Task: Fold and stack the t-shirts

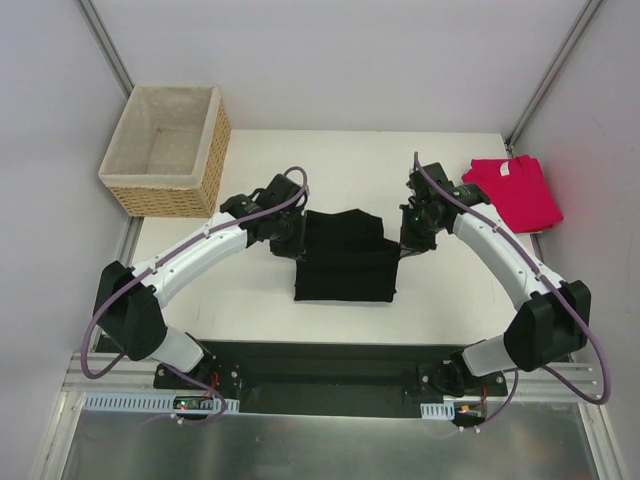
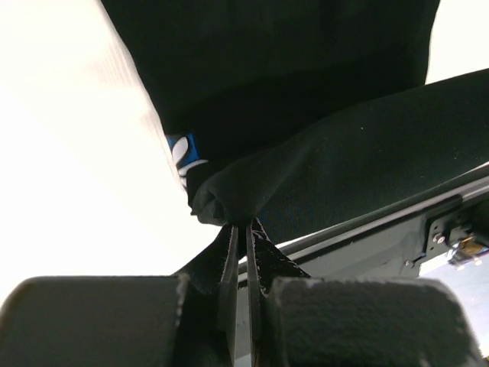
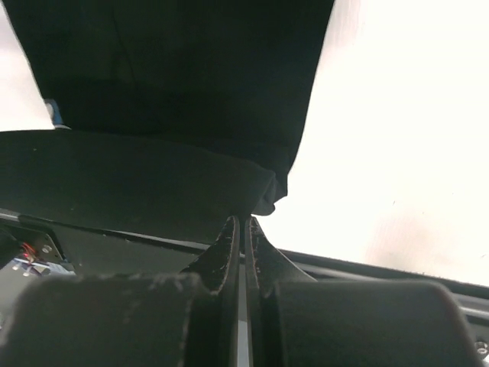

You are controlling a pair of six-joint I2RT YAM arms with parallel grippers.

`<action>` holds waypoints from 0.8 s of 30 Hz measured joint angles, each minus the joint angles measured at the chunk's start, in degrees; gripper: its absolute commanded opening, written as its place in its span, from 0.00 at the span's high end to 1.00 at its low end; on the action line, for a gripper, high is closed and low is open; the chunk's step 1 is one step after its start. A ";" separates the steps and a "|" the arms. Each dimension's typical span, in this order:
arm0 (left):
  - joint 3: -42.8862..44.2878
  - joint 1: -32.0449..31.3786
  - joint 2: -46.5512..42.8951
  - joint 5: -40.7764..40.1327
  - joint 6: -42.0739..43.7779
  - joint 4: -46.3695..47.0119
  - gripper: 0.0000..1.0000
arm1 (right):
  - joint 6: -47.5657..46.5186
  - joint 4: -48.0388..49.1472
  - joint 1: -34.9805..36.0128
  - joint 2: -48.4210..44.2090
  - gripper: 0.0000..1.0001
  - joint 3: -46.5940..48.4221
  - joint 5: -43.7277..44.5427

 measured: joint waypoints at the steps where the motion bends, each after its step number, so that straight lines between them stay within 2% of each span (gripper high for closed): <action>1: 0.83 0.76 0.70 0.44 0.52 0.00 1.00 | -0.46 -0.11 -0.42 0.90 1.00 1.25 -0.24; 9: 5.22 5.42 3.63 3.65 3.08 0.44 1.00 | -3.10 -0.22 -2.21 7.02 1.00 9.44 -1.62; 20: 9.79 7.58 12.26 5.35 4.76 1.88 1.00 | -4.72 2.49 -6.05 18.91 1.00 12.52 -2.84; 22: 11.17 8.39 14.45 5.53 5.11 2.93 0.92 | -4.81 3.19 -7.08 21.53 0.96 14.05 -3.13; 23: 12.15 8.81 15.63 5.84 5.38 3.26 0.88 | -4.87 3.54 -7.50 22.80 0.91 15.13 -3.28; 24: 13.05 9.18 16.65 6.03 5.62 3.54 0.79 | -4.98 3.87 -7.76 23.85 0.84 16.04 -3.45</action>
